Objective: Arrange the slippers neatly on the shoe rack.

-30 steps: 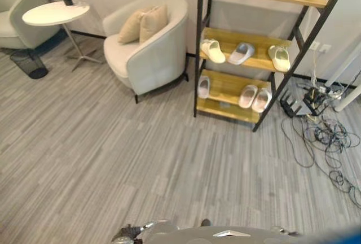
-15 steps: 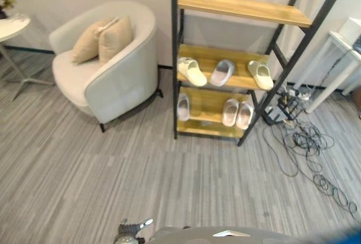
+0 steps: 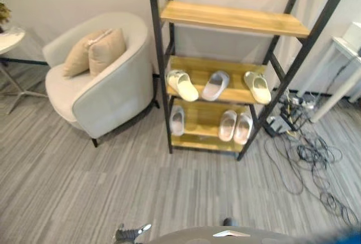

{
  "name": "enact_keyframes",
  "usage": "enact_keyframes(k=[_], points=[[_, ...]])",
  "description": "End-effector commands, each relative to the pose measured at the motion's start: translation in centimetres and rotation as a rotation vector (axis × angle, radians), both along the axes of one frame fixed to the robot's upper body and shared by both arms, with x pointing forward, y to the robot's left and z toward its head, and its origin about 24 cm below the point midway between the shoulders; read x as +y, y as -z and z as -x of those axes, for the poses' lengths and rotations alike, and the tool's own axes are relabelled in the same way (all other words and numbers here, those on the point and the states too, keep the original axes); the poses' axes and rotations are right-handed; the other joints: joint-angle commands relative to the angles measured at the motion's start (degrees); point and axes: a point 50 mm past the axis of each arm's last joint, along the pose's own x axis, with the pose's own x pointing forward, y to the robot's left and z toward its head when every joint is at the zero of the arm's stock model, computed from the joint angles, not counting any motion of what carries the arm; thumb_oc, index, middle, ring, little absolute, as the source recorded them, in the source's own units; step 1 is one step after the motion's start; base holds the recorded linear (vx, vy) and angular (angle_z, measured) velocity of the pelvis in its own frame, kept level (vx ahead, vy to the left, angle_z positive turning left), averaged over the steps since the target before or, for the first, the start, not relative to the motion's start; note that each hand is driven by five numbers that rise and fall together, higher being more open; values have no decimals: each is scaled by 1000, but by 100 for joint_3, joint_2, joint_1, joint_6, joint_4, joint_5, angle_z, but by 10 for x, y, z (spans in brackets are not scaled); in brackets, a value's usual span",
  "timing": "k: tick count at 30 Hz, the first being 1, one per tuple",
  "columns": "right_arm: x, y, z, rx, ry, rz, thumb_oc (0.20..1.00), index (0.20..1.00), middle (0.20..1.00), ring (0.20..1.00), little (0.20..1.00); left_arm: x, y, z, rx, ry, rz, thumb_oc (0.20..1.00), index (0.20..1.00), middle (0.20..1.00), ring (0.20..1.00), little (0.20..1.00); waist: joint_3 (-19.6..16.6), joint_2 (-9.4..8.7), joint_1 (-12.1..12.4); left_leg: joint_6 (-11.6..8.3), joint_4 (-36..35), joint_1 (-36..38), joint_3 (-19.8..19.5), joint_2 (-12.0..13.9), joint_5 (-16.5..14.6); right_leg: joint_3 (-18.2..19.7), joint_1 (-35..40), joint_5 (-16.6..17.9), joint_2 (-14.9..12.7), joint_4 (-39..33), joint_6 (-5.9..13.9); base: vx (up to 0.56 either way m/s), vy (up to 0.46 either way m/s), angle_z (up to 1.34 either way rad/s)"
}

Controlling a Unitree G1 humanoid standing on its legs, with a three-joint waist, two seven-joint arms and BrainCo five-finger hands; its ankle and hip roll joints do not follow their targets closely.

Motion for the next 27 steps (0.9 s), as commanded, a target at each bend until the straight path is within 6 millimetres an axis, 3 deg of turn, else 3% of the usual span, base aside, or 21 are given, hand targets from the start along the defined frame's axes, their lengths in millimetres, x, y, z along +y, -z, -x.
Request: enact_keyframes(k=[1,2,3,4,6,7,8,9,12,13,15,16,17,18,19,21,23,25,27], points=[[-14,-8,-28,-128,46,29,1000,1000,1000,1000,1000,0,-3,-31,-84,-51,-12,1000,1000,1000,1000,1000,118,194,-32,-1173,1046,-700,155,1560,415,55,-5,-59,70,247,48,137,-395,33],[-12,-9,-34,-158,59,14,1000,1000,1000,1000,1000,1,-5,-39,-112,-58,-21,1000,1000,1000,1000,1000,128,113,-78,-1069,1400,-975,463,1682,607,-32,70,-103,48,201,-10,67,-248,45],[-11,-9,-34,-159,59,14,1000,1000,1000,1000,1000,1,-5,-39,-112,-58,-21,1000,1000,1000,1000,1000,127,118,-79,-1070,1423,-989,457,1686,593,-34,67,-104,53,203,-11,138,-286,39],[-5,-12,-47,-206,42,-10,1000,1000,1000,1000,1000,3,-6,-44,-144,-97,-34,1000,1000,1000,1000,1000,142,41,-100,-905,1689,-1023,960,1827,577,-90,128,-166,103,219,-150,151,-242,28],[-4,-13,-51,-221,34,-14,1000,1000,1000,1000,1000,4,-6,-43,-150,-115,-39,1000,1000,1000,1000,1000,153,21,-66,-902,1830,-1108,1003,1747,584,-132,164,-177,96,214,-166,156,-171,21],[0,-14,-56,-233,8,-28,1000,1000,1000,1000,1000,-2,-5,-40,-158,-153,-18,1000,1000,1000,1000,1000,114,42,-1,-878,1439,-1244,890,1275,349,-147,196,-317,99,233,-213,189,-38,11],[0,-14,-57,-241,7,-32,1000,1000,1000,1000,1000,-5,-4,-42,-168,-164,-14,1000,1000,1000,1000,1000,98,83,17,-859,1159,-1312,825,1032,408,-193,260,-362,121,227,-230,264,-16,-6],[0,-15,-60,-253,15,-37,1000,1000,1000,1000,1000,-8,-4,-46,-184,-168,-2,1000,1000,1000,1000,1000,90,172,22,-824,704,-1432,887,849,697,-306,372,-407,175,162,-239,201,37,-1],[-2,-17,-65,-263,15,-28,1000,1000,1000,1000,1000,-15,-5,-58,-224,-161,25,1000,1000,1000,1000,1000,157,316,111,-662,-196,-1906,908,220,1176,-528,770,-584,306,-39,-302,234,36,35],[-2,-18,-68,-271,14,-23,1000,1000,1000,1000,1000,-18,-6,-65,-246,-150,32,1000,1000,1000,1000,1000,198,358,157,-654,-335,-2144,1021,60,1306,-555,927,-644,381,-111,-337,261,47,51],[0,-19,-72,-281,21,-24,1000,1000,1000,1000,1000,-17,-7,-68,-259,-143,32,1000,1000,1000,1000,1000,261,433,273,-636,-362,-2394,1456,-2,1451,-494,1174,-776,516,-166,-374,267,104,36],[4,-17,-71,-272,4,-34,1000,1000,1000,1000,1000,-15,-5,-57,-236,-158,24,1000,1000,1000,1000,1000,201,466,355,-577,-437,-2252,1522,74,1407,-396,1228,-801,567,-153,-342,320,151,-14],[9,-16,-70,-267,-3,-44,1000,1000,1000,1000,1000,-13,-5,-51,-216,-165,17,1000,1000,1000,1000,1000,148,461,373,-460,-437,-2153,1384,80,1577,-383,1345,-881,612,-197,-302,354,170,-48],[15,-14,-67,-255,-18,-57,1000,1000,1000,1000,1000,-10,-4,-44,-196,-170,3,1000,1000,1000,1000,1000,86,415,392,-432,-437,-2088,1186,74,1706,-351,1400,-946,624,-222,-250,432,225,-64],[23,-13,-67,-254,-29,-90,1000,1000,1000,1000,1000,-1,-5,-40,-171,-156,-24,1000,1000,1000,1000,1000,56,257,454,-418,-356,-2054,1063,125,1823,-318,1504,-1053,554,-236,-108,423,259,-53],[27,-13,-69,-257,-31,-112,1000,1000,1000,1000,1000,4,-6,-34,-157,-160,-40,1000,1000,1000,1000,1000,35,172,500,-383,-311,-1996,1008,124,1774,-285,1544,-1082,484,-196,-33,270,193,-19],[35,-10,-63,-240,-25,-147,1000,1000,1000,1000,1000,13,-7,-27,-132,-174,-65,1000,1000,1000,1000,1000,-34,3,562,-338,-31,-1992,978,94,1562,-416,1614,-1048,281,-29,195,270,226,-2],[36,-9,-59,-230,-19,-156,1000,1000,1000,1000,1000,22,-9,-25,-134,-188,-83,1000,1000,1000,1000,1000,-75,-145,648,-238,174,-1930,937,13,1347,-495,1499,-669,79,443,421,269,269,-2],[35,-8,-58,-233,-3,-157,1000,1000,1000,1000,1000,24,-10,-30,-143,-170,-87,1000,1000,1000,1000,1000,-65,-183,672,-139,363,-1898,861,-39,1165,-525,1255,-118,-141,1193,644,220,280,0]])
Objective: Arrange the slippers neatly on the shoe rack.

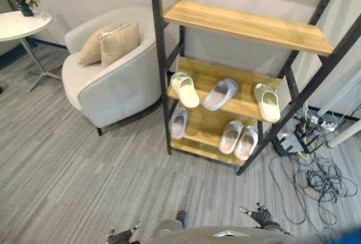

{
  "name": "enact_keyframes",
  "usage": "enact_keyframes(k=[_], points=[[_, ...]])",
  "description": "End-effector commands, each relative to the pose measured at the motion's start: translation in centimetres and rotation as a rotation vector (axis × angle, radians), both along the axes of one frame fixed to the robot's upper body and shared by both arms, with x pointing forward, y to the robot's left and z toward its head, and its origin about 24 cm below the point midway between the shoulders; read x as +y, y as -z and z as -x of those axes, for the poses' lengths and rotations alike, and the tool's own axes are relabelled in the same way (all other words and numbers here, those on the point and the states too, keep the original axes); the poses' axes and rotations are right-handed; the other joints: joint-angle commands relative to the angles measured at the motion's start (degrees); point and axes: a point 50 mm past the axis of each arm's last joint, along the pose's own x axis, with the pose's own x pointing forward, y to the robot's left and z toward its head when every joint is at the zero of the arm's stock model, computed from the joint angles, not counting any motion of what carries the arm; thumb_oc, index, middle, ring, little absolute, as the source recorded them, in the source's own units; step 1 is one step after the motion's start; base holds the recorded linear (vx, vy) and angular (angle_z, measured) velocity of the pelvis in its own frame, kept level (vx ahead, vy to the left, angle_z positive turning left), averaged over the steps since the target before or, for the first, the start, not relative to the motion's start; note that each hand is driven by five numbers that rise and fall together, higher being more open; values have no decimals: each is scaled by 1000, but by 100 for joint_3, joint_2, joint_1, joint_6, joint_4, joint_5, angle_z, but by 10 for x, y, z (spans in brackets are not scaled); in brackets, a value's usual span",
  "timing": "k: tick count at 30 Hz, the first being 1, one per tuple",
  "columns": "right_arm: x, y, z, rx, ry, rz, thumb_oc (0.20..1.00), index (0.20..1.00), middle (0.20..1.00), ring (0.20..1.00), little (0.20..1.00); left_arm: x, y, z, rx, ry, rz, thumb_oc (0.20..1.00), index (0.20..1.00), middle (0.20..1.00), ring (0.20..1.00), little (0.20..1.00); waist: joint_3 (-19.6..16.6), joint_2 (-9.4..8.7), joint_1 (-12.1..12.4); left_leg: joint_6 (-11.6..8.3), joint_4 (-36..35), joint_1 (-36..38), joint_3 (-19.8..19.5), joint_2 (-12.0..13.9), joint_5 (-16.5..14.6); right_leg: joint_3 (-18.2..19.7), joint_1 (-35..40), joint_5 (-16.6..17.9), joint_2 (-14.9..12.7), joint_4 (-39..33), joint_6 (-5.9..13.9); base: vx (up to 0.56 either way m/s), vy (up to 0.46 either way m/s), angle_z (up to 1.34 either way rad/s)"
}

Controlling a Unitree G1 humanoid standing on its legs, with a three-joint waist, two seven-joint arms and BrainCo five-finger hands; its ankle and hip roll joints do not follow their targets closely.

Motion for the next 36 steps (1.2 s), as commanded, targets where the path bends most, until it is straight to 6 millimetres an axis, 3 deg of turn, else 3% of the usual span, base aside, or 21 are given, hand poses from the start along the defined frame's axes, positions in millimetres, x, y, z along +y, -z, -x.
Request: enact_keyframes(k=[1,4,5,7,9,11,14,17,18,19,20,22,25,30,32,34,36], points=[[-5,-5,-13,-82,55,-6,1000,1000,1000,1000,1000,-7,0,-12,-13,21,0,1000,1000,1000,1000,1000,-182,26,71,-163,-24,137,-634,2,313,-75,-31,1117,-234,742,383,210,288,12],[-4,-6,-14,-94,63,-15,1000,1000,1000,1000,1000,-7,-1,-23,-30,57,-11,1000,1000,1000,1000,1000,-183,126,-14,-90,36,187,-873,22,143,78,-507,1238,-203,1314,219,175,187,44],[-3,-6,-14,-92,51,-14,1000,1000,1000,1000,1000,-6,-3,-31,-44,59,-24,1000,1000,1000,1000,1000,-137,243,-88,-55,7,336,-1027,102,59,70,-967,1019,-181,1290,43,329,193,70],[-1,-6,-18,-95,19,-22,1000,1000,1000,1000,1000,-7,-5,-40,-72,64,-28,1000,1000,1000,1000,1000,-73,324,-218,-61,-40,492,-1225,144,-27,111,-1244,535,-79,803,-109,310,78,44],[-1,-7,-21,-95,2,-21,1000,1000,1000,1000,1000,-11,-5,-48,-91,86,-21,1000,1000,1000,1000,1000,-7,344,-348,-71,-86,653,-1464,101,-104,397,-1456,519,-7,142,-83,299,-13,35],[-3,-9,-26,-108,-4,-17,1000,1000,1000,1000,1000,-16,-6,-57,-108,100,-15,1000,1000,1000,1000,1000,142,395,-477,-111,-97,881,-1738,109,-226,638,-1734,759,-42,-279,44,286,-49,54],[-7,-10,-28,-108,-32,2,1000,1000,1000,1000,1000,-20,-5,-57,-109,94,-4,1000,1000,1000,1000,1000,300,336,-569,-157,-56,1121,-1979,84,-390,604,-1692,1033,-142,-549,146,191,-85,83],[-13,-10,-28,-98,-52,43,1000,1000,1000,1000,1000,-22,-4,-52,-106,99,0,1000,1000,1000,1000,1000,265,206,-541,-244,-28,1220,-2076,78,-498,645,-1270,999,-172,-689,78,172,-162,61],[-141,-72,-97,-184,100,133,1000,1000,1000,1000,1000,7,-11,-59,-61,120,-3,1000,1000,1000,1000,1000,69,35,-442,-319,-141,1377,-2206,150,-467,596,-1027,964,-170,-805,35,235,-234,50],[-95,-26,-31,-38,7,80,1000,1000,1000,1000,1000,1,-7,-47,-33,147,-17,1000,1000,1000,1000,1000,82,80,-507,-357,-297,1502,-2208,263,-459,629,-955,897,-62,-745,-35,233,-285,44],[-76,-26,-46,-83,-17,60,1000,1000,1000,1000,1000,-2,-5,-39,-30,151,-21,1000,1000,1000,1000,1000,44,77,-501,-425,-360,1519,-2180,352,-430,580,-907,852,-18,-745,-95,85,-225,36],[-76,-27,-49,-91,-1,66,1000,1000,1000,1000,1000,-6,-2,-29,-8,165,-18,1000,1000,1000,1000,1000,30,84,-493,-479,-432,1530,-2160,429,-383,525,-863,815,28,-750,-147,34,-202,7],[-99,-33,-45,-96,37,126,1000,1000,1000,1000,1000,-5,-2,-20,-7,146,-20,1000,1000,1000,1000,1000,-12,133,-525,-711,-721,1572,-2150,743,-182,457,-871,613,253,-661,-357,-8,-269,23],[-94,-37,-56,-171,50,122,1000,1000,1000,1000,1000,-7,-2,-27,-42,130,5,1000,1000,1000,1000,1000,-34,199,-632,-960,-788,1400,-2145,1028,-70,430,-1062,347,489,-424,-646,-54,-255,-1],[-95,-46,-64,-220,7,74,1000,1000,1000,1000,1000,1,-6,-37,-86,66,4,1000,1000,1000,1000,1000,-15,112,-741,-1036,-606,1239,-1962,1079,-177,427,-1075,307,510,-401,-756,-47,-205,8],[-53,-49,-56,-326,-70,31,1000,1000,1000,1000,1000,5,-11,-52,-196,-38,2,1000,1000,1000,1000,1000,102,-40,-891,-1051,-78,958,-1429,1106,-271,488,-1118,312,450,-325,-778,-94,-182,24],[-32,-58,-50,-369,-45,16,1000,1000,1000,1000,1000,8,-12,-55,-224,-96,13,1000,1000,1000,1000,1000,140,-79,-922,-1028,-120,920,-1225,1171,-205,504,-1119,229,469,-276,-808,-44,-93,0]])
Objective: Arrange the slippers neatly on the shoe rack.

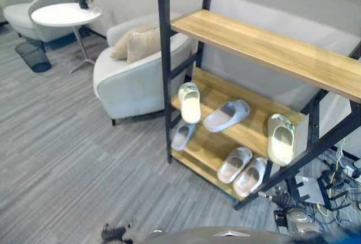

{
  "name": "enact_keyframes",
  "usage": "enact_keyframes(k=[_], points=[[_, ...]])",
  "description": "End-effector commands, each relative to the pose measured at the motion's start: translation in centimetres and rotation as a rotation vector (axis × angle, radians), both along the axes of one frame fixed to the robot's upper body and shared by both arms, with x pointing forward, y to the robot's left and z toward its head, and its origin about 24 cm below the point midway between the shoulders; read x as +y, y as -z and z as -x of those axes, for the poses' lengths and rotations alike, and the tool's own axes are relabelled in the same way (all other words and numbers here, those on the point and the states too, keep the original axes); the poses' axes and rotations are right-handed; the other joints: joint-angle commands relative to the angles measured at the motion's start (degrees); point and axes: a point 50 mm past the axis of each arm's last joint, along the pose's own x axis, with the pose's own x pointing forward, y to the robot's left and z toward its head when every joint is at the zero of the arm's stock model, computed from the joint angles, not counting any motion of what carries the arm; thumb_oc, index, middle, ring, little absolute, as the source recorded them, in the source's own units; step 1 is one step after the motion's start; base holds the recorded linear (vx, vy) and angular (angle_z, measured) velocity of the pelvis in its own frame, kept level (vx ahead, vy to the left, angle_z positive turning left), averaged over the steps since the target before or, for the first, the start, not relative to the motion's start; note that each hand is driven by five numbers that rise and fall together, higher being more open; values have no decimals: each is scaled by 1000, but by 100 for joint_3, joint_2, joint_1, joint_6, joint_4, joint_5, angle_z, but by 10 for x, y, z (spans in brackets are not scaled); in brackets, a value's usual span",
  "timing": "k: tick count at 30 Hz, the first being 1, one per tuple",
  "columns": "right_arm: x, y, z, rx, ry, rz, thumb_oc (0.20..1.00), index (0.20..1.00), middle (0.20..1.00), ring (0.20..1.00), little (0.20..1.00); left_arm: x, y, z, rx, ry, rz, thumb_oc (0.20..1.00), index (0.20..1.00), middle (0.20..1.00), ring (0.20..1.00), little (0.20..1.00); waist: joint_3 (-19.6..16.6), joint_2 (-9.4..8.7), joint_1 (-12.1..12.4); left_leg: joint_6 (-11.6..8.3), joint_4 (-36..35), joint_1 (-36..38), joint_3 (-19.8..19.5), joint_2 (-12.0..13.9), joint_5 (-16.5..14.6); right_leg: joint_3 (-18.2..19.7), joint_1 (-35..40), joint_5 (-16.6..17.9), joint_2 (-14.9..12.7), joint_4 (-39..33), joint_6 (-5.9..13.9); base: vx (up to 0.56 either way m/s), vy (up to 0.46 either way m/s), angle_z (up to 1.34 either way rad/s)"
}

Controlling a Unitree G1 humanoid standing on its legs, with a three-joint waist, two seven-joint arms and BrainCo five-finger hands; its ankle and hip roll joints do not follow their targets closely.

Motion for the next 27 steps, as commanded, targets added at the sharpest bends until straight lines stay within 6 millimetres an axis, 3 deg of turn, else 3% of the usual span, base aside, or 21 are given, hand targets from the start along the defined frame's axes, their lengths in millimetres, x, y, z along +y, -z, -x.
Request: enact_keyframes(k=[1,2,3,5,7,9,15,21,27], points=[[13,-10,-7,-49,33,8,1000,1000,1000,1000,1000,1,-5,-22,-75,-53,12,1000,1000,1000,1000,1000,89,207,18,-382,-744,426,233,393,340,53,-312,-119,-243,740,305,-25,-5,-6],[23,-10,8,-12,35,-13,1000,1000,1000,1000,1000,-4,-4,-26,-73,-36,26,1000,1000,1000,1000,1000,150,256,35,-345,-975,34,230,269,688,20,-262,-196,-232,744,268,-11,11,-8],[23,-10,8,-10,35,-13,1000,1000,1000,1000,1000,-3,-4,-26,-72,-36,25,1000,1000,1000,1000,1000,139,249,28,-343,-981,33,226,262,690,14,-267,-210,-240,754,269,1,9,6],[24,-9,4,-3,50,-37,1000,1000,1000,1000,1000,-7,-6,-38,-88,5,44,1000,1000,1000,1000,1000,263,262,96,-235,-1222,-497,344,-138,694,-32,-169,-237,-242,717,211,42,-4,16],[32,6,12,64,-8,-62,1000,1000,1000,1000,1000,-4,-3,-23,-38,0,28,1000,1000,1000,1000,1000,149,436,136,-227,-1461,-249,30,-112,924,184,-125,-264,-49,732,271,142,51,-16],[33,8,10,57,-27,-66,1000,1000,1000,1000,1000,-3,-1,-17,-9,30,18,1000,1000,1000,1000,1000,74,508,111,-251,-1519,-109,57,-80,1070,202,-54,-298,-17,675,281,151,101,-45],[35,-4,-4,-73,-62,-109,1000,1000,1000,1000,1000,-6,-1,-15,-28,38,23,1000,1000,1000,1000,1000,-13,617,96,-218,-1519,164,171,-63,1106,351,120,-245,-49,512,360,91,111,-10],[35,-12,-18,-135,-75,-43,1000,1000,1000,1000,1000,-20,-1,-29,-103,79,65,1000,1000,1000,1000,1000,-117,692,104,-120,-1519,305,163,-160,1022,292,298,-208,-185,310,474,58,99,-3],[44,-43,-49,-289,-203,-2,1000,1000,1000,1000,1000,-35,4,-28,-79,157,111,1000,1000,1000,1000,1000,-234,715,87,16,-1519,385,113,-290,955,217,466,-149,-340,104,599,34,72,4]])
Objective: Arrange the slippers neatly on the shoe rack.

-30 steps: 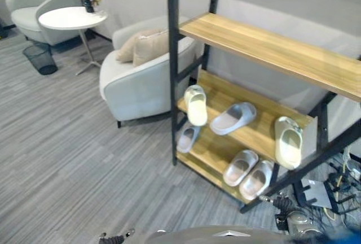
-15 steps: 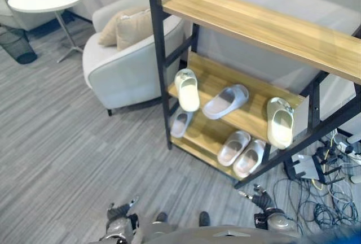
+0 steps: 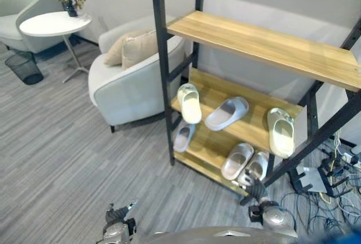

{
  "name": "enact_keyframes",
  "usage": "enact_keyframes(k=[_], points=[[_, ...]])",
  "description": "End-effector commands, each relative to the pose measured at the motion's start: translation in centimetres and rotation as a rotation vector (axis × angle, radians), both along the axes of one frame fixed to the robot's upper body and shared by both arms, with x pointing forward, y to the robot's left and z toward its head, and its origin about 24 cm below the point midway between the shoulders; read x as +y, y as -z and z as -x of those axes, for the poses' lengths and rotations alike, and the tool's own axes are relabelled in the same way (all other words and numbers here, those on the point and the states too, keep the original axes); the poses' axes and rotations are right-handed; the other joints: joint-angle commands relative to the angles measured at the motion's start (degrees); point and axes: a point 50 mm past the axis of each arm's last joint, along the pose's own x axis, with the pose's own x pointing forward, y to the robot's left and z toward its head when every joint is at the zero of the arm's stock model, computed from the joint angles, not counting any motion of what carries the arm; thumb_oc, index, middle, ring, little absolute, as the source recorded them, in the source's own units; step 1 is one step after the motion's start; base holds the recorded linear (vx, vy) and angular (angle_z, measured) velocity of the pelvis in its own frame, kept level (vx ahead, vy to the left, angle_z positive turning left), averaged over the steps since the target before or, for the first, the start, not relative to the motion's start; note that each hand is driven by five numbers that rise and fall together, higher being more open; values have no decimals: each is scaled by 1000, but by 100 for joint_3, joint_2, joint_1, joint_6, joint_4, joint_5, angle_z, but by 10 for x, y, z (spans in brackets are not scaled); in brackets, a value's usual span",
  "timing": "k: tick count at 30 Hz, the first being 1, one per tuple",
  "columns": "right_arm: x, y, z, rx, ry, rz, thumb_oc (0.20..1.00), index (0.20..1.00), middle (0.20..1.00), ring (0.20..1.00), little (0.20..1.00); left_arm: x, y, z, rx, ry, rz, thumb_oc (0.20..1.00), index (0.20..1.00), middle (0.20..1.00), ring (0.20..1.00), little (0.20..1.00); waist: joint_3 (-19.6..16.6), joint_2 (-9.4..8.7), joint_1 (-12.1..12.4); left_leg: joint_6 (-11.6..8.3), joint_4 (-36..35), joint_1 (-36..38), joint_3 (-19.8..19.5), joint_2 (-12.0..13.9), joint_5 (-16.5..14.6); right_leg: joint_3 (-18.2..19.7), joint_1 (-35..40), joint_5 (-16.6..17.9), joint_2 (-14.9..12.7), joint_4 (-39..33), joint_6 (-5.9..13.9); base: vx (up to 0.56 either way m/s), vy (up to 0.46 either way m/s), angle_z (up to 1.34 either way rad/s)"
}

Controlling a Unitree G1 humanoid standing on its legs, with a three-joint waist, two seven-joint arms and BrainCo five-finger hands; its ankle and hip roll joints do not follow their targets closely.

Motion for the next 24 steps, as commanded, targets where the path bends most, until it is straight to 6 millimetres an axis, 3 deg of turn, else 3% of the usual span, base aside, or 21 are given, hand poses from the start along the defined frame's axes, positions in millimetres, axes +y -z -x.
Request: enact_keyframes(k=[1,8,13,17,20,24], points=[[-4,-27,-26,-164,-24,37,1000,1000,1000,1000,1000,-15,2,-9,-9,82,18,1000,1000,1000,1000,1000,-32,303,-32,-430,-1216,326,-289,275,891,-161,404,-333,91,314,91,33,60,18],[-9,-56,-59,-315,46,124,1000,1000,1000,1000,1000,-28,10,12,70,140,52,1000,1000,1000,1000,1000,-125,277,-2,-361,-1216,385,-324,221,831,-198,523,-330,22,205,146,52,53,2],[-7,-84,-96,-422,78,154,1000,1000,1000,1000,1000,-30,13,19,88,134,82,1000,1000,1000,1000,1000,-133,218,79,-334,-1216,350,-378,186,810,-265,565,-279,-29,71,193,47,36,1],[-10,-98,-116,-464,103,193,1000,1000,1000,1000,1000,-38,13,15,83,173,92,1000,1000,1000,1000,1000,-99,201,106,-302,-1216,307,-409,161,815,-302,566,-209,-73,-42,227,12,43,4],[-12,-110,-143,-464,163,191,1000,1000,1000,1000,1000,-51,12,3,55,231,103,1000,1000,1000,1000,1000,-7,227,143,-245,-1216,177,-450,102,855,-356,494,-122,-128,-133,285,-24,73,6],[-20,-140,-175,-538,195,260,1000,1000,1000,1000,1000,-59,11,-8,27,252,104,1000,1000,1000,1000,1000,193,277,150,-160,-1216,-46,-484,6,953,-389,307,-77,-176,-129,345,-58,77,13]])
